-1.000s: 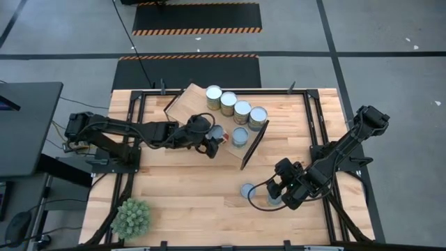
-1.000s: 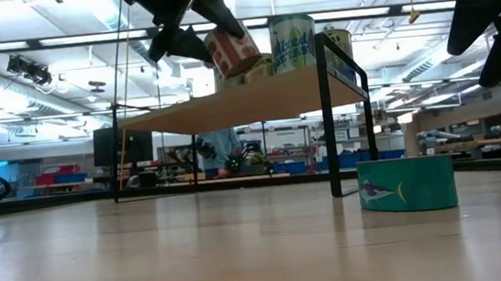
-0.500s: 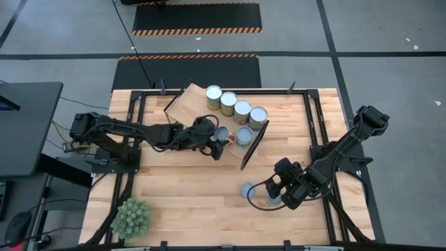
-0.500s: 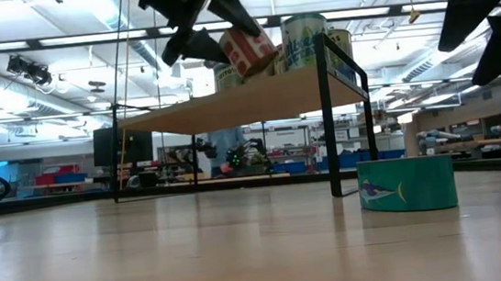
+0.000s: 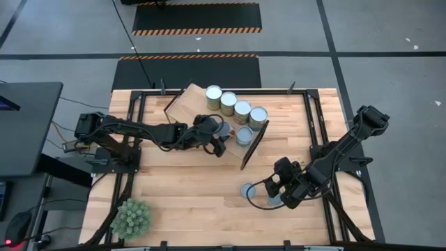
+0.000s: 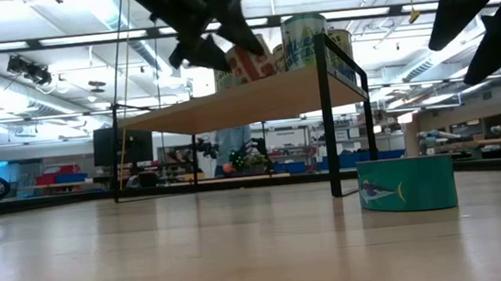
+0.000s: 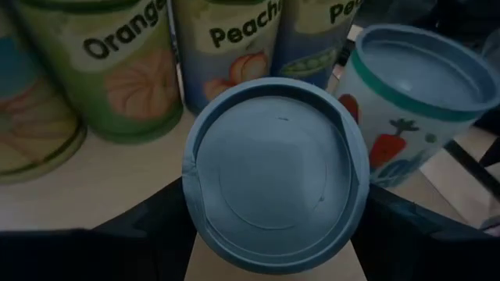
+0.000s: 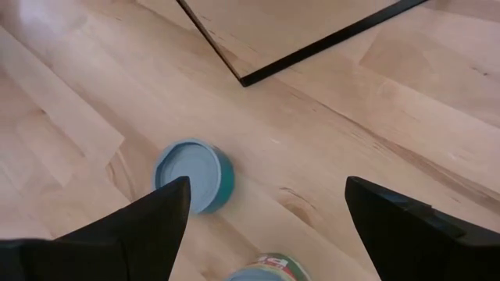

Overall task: Pick and place cans onto a shelf
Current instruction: Put the canned tomatoes on the shelf, then put the small canned peas on the shelf

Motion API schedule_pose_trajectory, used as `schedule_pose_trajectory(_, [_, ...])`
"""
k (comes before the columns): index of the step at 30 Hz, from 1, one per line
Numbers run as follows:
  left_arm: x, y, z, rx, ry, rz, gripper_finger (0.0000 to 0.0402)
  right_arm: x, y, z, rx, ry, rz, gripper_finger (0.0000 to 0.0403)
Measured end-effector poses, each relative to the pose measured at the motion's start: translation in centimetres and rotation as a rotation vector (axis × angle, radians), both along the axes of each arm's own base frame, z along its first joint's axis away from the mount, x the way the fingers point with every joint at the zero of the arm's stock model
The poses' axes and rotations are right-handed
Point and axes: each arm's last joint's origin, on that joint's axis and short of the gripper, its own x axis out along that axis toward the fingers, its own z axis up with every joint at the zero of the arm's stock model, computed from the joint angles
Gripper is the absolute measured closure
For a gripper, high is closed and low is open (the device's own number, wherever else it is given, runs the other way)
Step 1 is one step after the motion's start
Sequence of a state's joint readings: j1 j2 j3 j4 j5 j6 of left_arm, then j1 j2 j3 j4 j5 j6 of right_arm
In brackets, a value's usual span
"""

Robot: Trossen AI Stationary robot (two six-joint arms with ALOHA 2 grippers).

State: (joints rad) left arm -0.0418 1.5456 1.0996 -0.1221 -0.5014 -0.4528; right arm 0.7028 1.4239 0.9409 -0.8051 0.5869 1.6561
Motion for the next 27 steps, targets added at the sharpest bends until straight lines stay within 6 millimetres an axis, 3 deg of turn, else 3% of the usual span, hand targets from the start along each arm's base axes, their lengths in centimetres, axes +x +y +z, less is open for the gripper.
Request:
schedule_pose_trajectory(15, [0.02,-0.02,-0.04,0.206,0.127,-0.137,0.0118,0.43,-0.31,0.09,-0.009,-0.026,-0.018,0.0055])
schedule_pose_trajectory(27, [0.41,0.19,-0.72,0.183,0.144,-0.178,0.0018,0.47,-0.27,0.10,-0.005,-0.031,-0.017,0.0055])
